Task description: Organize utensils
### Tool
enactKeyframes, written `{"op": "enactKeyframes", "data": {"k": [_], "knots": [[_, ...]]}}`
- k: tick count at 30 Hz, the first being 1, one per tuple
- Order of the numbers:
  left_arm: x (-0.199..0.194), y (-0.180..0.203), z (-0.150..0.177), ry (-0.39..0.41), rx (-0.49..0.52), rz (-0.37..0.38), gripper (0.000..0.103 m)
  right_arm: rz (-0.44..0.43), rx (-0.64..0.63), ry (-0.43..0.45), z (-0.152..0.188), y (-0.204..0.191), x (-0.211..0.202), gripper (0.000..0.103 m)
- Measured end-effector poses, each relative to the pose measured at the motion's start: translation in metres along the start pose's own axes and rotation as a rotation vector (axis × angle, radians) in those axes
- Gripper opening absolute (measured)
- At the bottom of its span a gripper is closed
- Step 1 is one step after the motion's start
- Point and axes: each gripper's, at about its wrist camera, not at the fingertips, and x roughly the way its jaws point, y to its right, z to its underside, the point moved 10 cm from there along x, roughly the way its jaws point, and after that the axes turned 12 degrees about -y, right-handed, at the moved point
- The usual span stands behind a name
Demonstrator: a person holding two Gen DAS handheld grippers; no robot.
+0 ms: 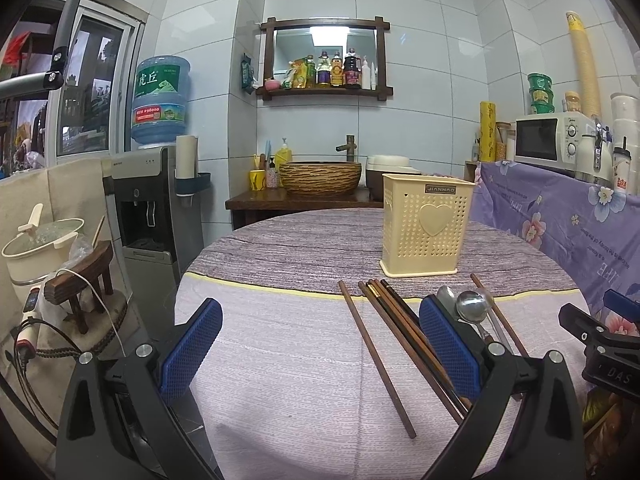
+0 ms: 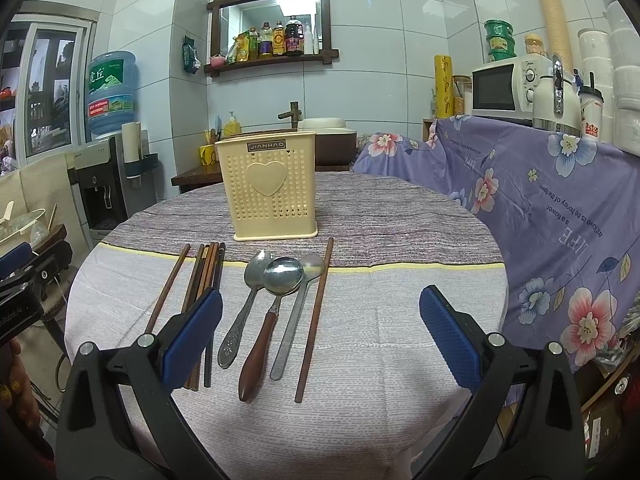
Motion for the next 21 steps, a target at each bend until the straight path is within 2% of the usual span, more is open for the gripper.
{"op": "enactKeyframes", "data": {"k": [21], "knots": [[0.002,-0.0001,0.0001,-0.01,0.0,0.001,0.098,0.001,0.002,-0.004,0.0,0.0024,0.0019,0.097]]}}
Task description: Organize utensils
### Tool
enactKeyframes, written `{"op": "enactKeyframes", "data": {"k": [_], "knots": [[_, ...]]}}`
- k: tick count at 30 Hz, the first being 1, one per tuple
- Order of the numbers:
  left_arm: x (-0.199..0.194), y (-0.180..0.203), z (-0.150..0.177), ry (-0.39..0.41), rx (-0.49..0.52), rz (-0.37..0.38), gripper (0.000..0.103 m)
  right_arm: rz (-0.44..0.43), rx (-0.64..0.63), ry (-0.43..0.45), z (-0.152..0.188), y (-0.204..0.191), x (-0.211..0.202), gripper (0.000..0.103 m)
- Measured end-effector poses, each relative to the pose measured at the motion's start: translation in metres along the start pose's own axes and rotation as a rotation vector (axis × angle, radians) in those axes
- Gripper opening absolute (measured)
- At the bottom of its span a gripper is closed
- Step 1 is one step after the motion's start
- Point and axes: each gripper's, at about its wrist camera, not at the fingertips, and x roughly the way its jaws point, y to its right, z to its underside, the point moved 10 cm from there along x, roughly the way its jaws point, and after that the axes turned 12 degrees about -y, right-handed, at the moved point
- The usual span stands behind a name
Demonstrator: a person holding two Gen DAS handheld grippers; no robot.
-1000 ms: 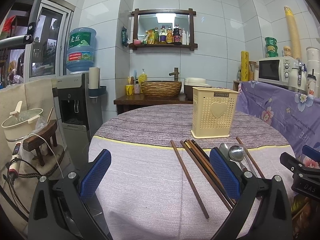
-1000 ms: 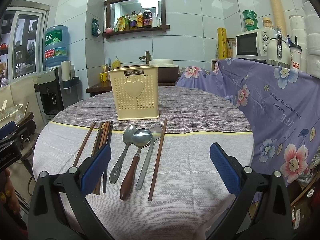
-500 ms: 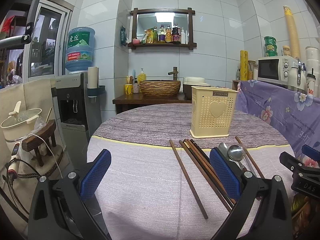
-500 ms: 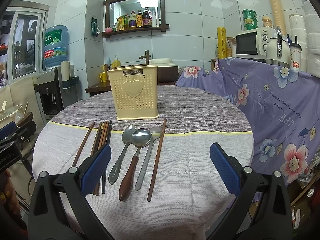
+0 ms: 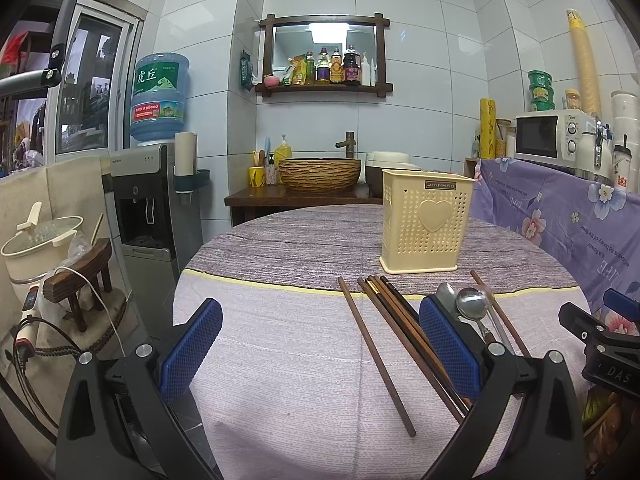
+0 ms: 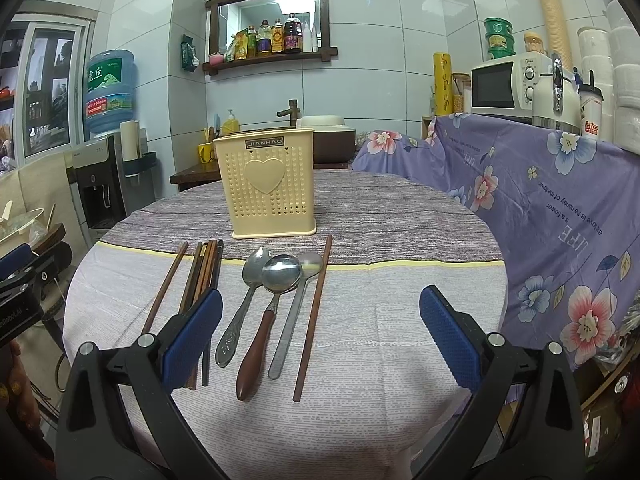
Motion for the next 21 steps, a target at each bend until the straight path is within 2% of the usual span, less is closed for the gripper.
{"op": "enactKeyframes", "data": {"k": [21], "knots": [[0.0045,0.0022,0.0048,-0.025,-0.005,0.006,0.098,0.015,0.007,-0.019,0.0035,0.0032,0.0042,0.097]]}}
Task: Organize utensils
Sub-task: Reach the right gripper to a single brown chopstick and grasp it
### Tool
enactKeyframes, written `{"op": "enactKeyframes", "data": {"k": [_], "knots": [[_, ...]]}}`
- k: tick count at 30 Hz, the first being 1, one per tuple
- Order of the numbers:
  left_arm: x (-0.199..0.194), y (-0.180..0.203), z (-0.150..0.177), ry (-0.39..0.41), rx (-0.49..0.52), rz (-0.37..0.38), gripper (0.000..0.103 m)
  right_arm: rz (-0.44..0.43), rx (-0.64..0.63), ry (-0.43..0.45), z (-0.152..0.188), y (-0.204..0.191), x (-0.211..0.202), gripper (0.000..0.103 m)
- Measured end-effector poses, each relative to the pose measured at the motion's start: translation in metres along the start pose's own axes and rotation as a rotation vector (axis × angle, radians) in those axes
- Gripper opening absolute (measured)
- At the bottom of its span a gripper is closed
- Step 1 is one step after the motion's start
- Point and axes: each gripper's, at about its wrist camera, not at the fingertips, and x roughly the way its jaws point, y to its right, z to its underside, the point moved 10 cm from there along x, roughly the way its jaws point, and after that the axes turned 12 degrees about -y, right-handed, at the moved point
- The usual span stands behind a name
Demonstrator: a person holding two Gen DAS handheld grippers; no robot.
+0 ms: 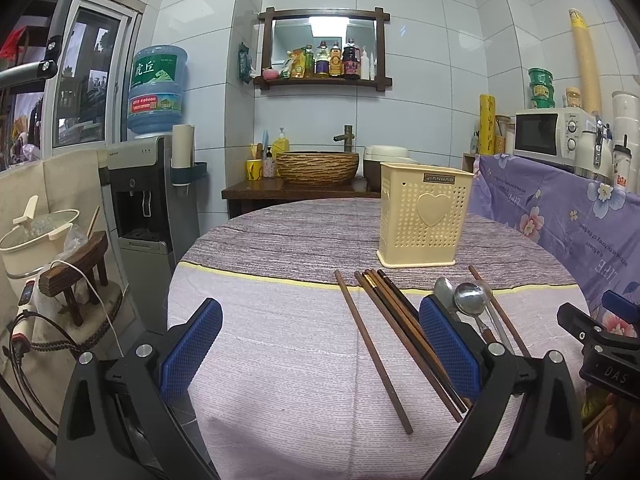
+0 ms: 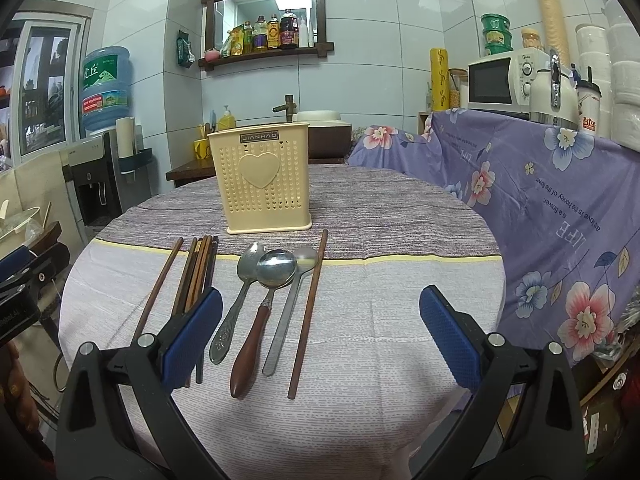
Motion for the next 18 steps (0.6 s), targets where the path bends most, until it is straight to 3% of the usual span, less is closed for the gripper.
{"op": "enactKeyframes", "data": {"k": [5,10,14,16,18], "knots": [[0.004,0.004,0.001,-0.022,0.004,0.014,0.098,0.01,0.001,-0.014,0.002,0.001,0.003,0.097],[0.022,0.003,0.006,-0.11,-0.006,0.038,0.098,0.04,-0.004,-0.041,-0.001,0.012,0.012,0.097],[0.043,-0.003,0.006,-0.187,-0.008,0.051,0.097,0.055,0.025,-0.133,-0.01,0.03,0.036,0.097],[0.06,-0.002,0.004,-0.246,0.009,0.067,0.087,0.062,0.041,-0.181,-0.017,0.036,0.052,0.097],[0.077,-0.001,0.004,-0.312,0.024,0.07,0.08,0.047,0.053,-0.223,-0.026,0.04,0.069,0.09]]}}
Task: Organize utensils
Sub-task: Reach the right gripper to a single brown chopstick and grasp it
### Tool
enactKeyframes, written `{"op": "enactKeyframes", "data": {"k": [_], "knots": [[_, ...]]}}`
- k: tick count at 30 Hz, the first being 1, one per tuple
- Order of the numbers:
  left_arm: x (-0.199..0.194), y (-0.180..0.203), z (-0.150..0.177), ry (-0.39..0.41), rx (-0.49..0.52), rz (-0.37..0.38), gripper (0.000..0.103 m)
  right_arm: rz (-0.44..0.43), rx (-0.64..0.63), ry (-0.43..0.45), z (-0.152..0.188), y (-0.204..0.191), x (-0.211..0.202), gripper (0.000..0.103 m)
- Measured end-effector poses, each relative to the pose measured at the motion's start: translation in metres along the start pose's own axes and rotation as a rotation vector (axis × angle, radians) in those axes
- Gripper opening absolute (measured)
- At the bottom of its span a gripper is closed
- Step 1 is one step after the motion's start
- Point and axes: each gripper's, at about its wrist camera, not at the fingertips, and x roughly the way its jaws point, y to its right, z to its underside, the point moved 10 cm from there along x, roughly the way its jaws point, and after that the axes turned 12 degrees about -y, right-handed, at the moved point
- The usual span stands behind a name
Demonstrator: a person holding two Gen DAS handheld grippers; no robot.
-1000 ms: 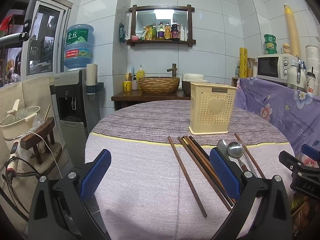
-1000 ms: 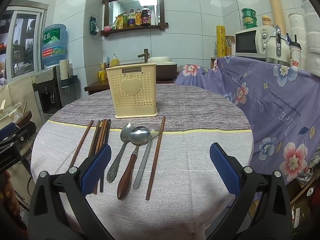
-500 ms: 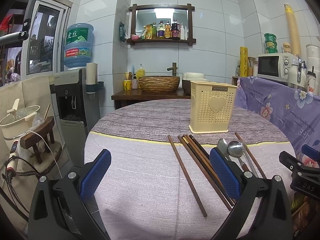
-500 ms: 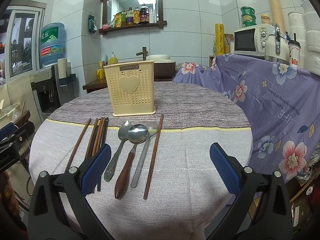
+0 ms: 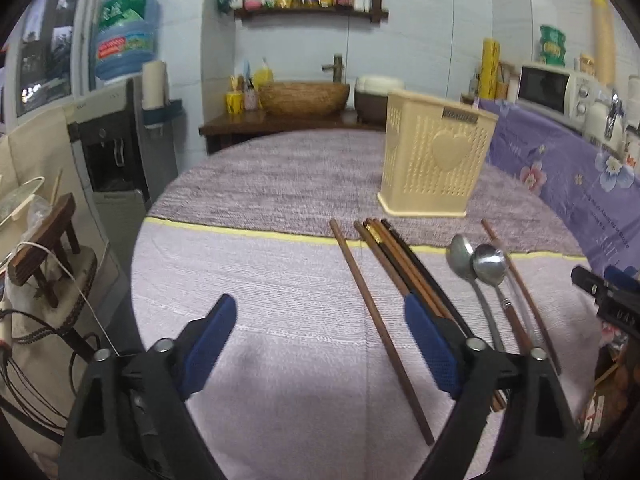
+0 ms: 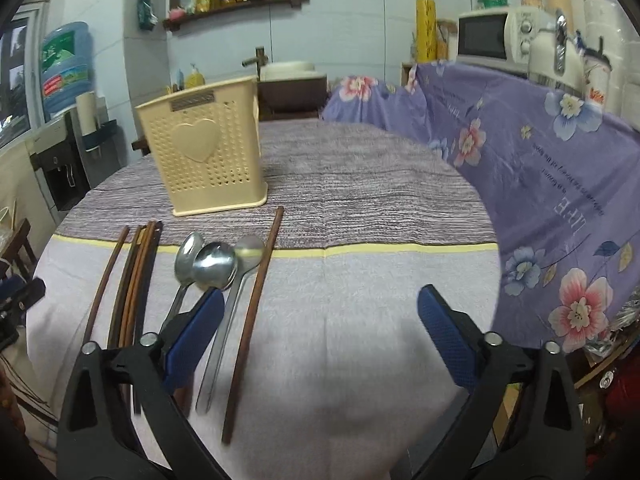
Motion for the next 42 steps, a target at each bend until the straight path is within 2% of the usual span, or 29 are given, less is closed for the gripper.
{"op": "enactKeyframes", "data": {"k": [2,5,9,11,14,18,25,33,35,42], "knots": [[0.016,0.0,-0.009,-0.055,0.001,0.018,0.07,-0.017,0.0,-0.057,-0.014,-0.004,0.021,0.079],[0.034,-0.003,-0.024,-0.107,-0.003,0.018,0.061,-0.063,0.018,-0.133,-0.032,-0.013,0.045,0.067],[0.056,0.0,-0.034,-0.188,-0.028,0.057,0.051,-0.067,0.011,-0.152,-0.052,-0.026,0.061,0.061],[0.065,0.003,-0.038,-0.217,-0.034,0.061,0.043,-0.088,0.02,-0.185,-0.058,-0.032,0.07,0.058],[0.075,0.014,-0.041,-0.256,-0.045,0.088,0.036,-0.077,0.02,-0.215,-0.062,-0.035,0.082,0.05],[0.086,0.023,-0.04,-0.292,-0.04,0.076,0.033,-0.064,0.007,-0.253,-0.063,-0.042,0.098,0.046],[0.096,0.022,-0.034,-0.308,-0.034,0.028,0.032,-0.052,0.017,-0.329,-0.059,-0.045,0.125,0.037],[0.099,0.024,-0.038,-0.294,0.007,-0.026,0.031,-0.001,-0.023,-0.308,-0.062,-0.047,0.13,0.033],[0.1,0.023,-0.039,-0.294,0.007,-0.032,0.028,0.007,-0.024,-0.307,-0.064,-0.047,0.131,0.028],[0.109,0.026,-0.048,-0.299,0.033,-0.049,0.019,0.023,-0.041,-0.3,-0.072,-0.049,0.139,0.019]]}}
